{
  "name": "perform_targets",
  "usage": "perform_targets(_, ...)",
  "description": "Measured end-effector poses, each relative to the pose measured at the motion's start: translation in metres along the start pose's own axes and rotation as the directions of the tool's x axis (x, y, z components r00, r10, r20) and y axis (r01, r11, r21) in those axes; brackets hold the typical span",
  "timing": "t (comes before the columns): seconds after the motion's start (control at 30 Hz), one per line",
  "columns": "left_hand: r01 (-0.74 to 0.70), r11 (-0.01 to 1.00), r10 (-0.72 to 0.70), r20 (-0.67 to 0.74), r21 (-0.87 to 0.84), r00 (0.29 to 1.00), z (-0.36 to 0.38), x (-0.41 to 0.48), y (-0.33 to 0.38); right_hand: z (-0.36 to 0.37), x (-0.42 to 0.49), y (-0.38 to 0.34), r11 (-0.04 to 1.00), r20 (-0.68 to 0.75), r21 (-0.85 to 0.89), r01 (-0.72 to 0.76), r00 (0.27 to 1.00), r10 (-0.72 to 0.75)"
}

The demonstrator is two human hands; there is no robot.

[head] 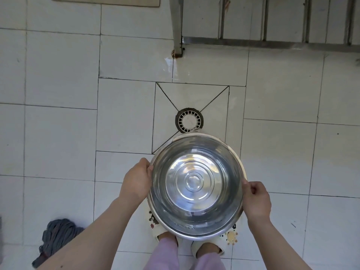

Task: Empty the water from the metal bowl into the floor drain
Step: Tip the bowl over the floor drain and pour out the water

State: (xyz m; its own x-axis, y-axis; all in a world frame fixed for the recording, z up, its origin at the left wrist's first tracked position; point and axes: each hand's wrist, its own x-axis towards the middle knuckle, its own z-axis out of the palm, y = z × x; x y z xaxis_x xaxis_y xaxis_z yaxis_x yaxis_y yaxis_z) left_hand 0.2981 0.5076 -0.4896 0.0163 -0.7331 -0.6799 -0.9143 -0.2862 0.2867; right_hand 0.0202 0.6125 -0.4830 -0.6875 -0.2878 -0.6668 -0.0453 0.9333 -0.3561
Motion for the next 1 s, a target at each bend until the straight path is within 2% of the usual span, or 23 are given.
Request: perform_targets(1.0,0.012,1.000,-0.012,0.013,0.002,1.000,-0.004,0.004,0.009,0.001,0.009,-0.006,1.000,-0.010,-0.027,-0.005,1.000,0.005)
